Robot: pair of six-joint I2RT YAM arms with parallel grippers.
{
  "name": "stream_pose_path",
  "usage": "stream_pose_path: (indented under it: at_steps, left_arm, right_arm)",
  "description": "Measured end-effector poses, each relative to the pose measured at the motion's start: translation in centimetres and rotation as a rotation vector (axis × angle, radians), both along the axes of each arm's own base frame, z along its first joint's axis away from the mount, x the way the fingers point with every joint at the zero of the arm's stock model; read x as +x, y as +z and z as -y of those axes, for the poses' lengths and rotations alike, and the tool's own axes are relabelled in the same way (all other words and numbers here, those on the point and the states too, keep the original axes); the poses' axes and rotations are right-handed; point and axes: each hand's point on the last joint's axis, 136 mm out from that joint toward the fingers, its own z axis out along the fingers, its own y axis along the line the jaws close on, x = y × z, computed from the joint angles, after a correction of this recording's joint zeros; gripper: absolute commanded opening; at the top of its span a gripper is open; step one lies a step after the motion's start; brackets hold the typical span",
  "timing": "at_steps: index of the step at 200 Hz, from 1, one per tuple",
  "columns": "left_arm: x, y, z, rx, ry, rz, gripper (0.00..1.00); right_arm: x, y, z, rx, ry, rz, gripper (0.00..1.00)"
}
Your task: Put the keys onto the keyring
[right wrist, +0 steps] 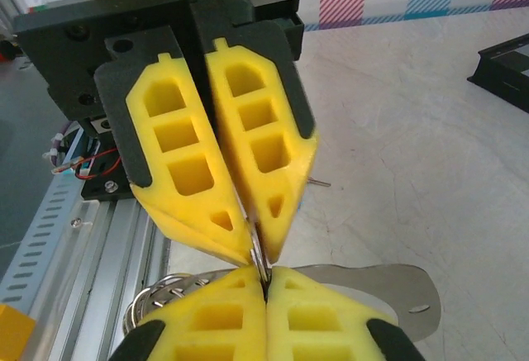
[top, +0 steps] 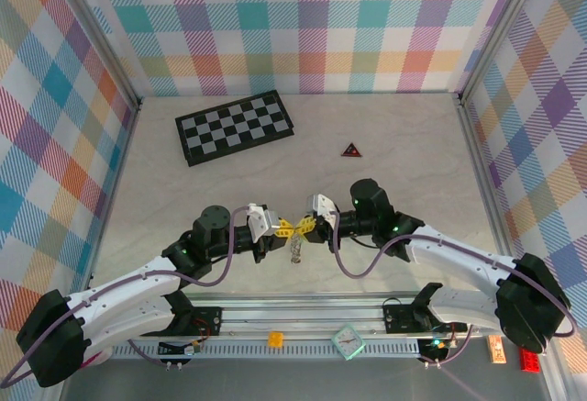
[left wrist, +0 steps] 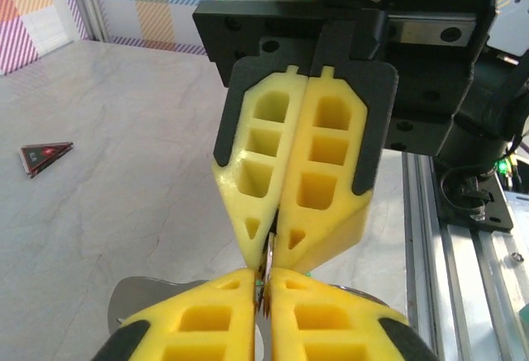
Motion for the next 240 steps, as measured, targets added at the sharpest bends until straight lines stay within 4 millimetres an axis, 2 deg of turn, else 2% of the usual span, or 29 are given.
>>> stream_pose_path:
  at_steps: [15,35,66,85,113,154,167,185,201,210,240]
  left_arm:
    - [0.3,-0.2,-0.3,0.018,0.023,-0.003,0.31]
    - [0.6,-0.4,-0.6,0.065,0.048,-0.018,0.31]
    - [1.0,0.7,-0.7,0.118,0.055,-0.002,0.30]
    - [1.0,1.1,-0.6,0.135,0.048,0.006,0.30]
    - [1.0,0.6,-0.5,0.164,0.034,-0.006,0.28]
    - [0.9,-0.2,-0.1,0.198,0.006,-0.023,0.18]
    - [0.8,-0.1,0.0,0.197,-0.005,-0.024,0.13]
    - [0.6,-0.2,0.0,0.199,-0.015,-0.031,0.00]
    - [0.4,-0.4,0.0,0.204,-0.024,-0.031,0.00]
    - [0.4,-0.3,0.1,0.202,-0.028,-0.031,0.00]
    - [0.2,-0.2,0.1,0.180,-0.030,-0.031,0.00]
  right_arm:
    - [0.1,0.2,0.0,-0.022,0.000,0.008,0.00]
    - [0.5,0.9,0.2,-0.070,-0.005,0.027,0.00]
    - [1.2,1.9,0.1,-0.144,-0.002,0.065,0.00]
    - [1.2,1.5,0.2,-0.197,0.009,0.077,0.00]
    - [0.9,0.7,0.3,-0.263,0.033,0.085,0.00]
    - [0.5,0.9,0.1,-0.285,0.063,0.105,0.00]
    - [0.4,1.0,0.0,-0.288,0.071,0.113,0.00]
    - [0.6,0.9,-0.2,-0.293,0.074,0.116,0.00]
    - [0.6,0.9,-0.2,-0.293,0.072,0.112,0.19]
    - [0.6,1.0,-0.2,-0.278,0.068,0.108,0.25]
    - [0.8,1.6,0.9,-0.181,0.024,0.073,0.31]
